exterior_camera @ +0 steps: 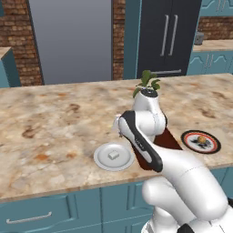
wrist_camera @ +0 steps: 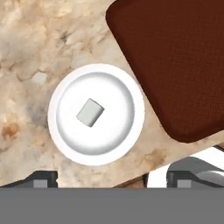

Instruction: Move the dessert items from the plates to the tray.

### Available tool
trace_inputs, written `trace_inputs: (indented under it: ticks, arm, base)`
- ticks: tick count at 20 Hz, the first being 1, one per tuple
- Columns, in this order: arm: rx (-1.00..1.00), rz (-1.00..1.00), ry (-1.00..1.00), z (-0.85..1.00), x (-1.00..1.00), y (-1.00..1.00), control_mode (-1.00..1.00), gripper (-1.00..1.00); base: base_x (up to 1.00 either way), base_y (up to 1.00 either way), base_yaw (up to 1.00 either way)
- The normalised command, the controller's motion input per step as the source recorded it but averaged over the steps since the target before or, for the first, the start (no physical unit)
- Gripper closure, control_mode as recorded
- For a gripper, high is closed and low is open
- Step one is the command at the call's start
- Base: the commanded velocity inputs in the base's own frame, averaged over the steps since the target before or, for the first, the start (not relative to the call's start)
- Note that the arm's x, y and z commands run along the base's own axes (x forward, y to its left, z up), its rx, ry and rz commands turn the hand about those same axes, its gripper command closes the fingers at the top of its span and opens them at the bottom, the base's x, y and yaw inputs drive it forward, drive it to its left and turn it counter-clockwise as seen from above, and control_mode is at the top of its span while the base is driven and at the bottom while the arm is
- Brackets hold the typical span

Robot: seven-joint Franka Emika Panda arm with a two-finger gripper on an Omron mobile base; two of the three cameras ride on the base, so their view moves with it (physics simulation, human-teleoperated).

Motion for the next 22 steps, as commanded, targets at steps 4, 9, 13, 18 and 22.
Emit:
trace_inputs:
  ticks: [4,9,13,18,22]
  arm:
    - [0.09,-0.28,0.04,-0.76,0.34,0.22,-1.0,-1.0]
    - [0.08,-0.21,0.01,-0.55,0.37,0.21,-1.0,-1.0]
    - [0.0,-0.14,0.03,-0.35,0.42,0.16,-1.0,-1.0]
    - [0.0,-0.07,0.05,-0.19,0.32,0.09,-1.0,-1.0]
    - [0.0,-0.05,0.02,-0.19,0.28,0.03,-1.0,-1.0]
  base:
    - [0.0,0.0,0.0]
    - [0.0,0.0,0.0]
    - [0.0,0.0,0.0]
    - [0.0,0.0,0.0]
    - [0.0,0.0,0.0]
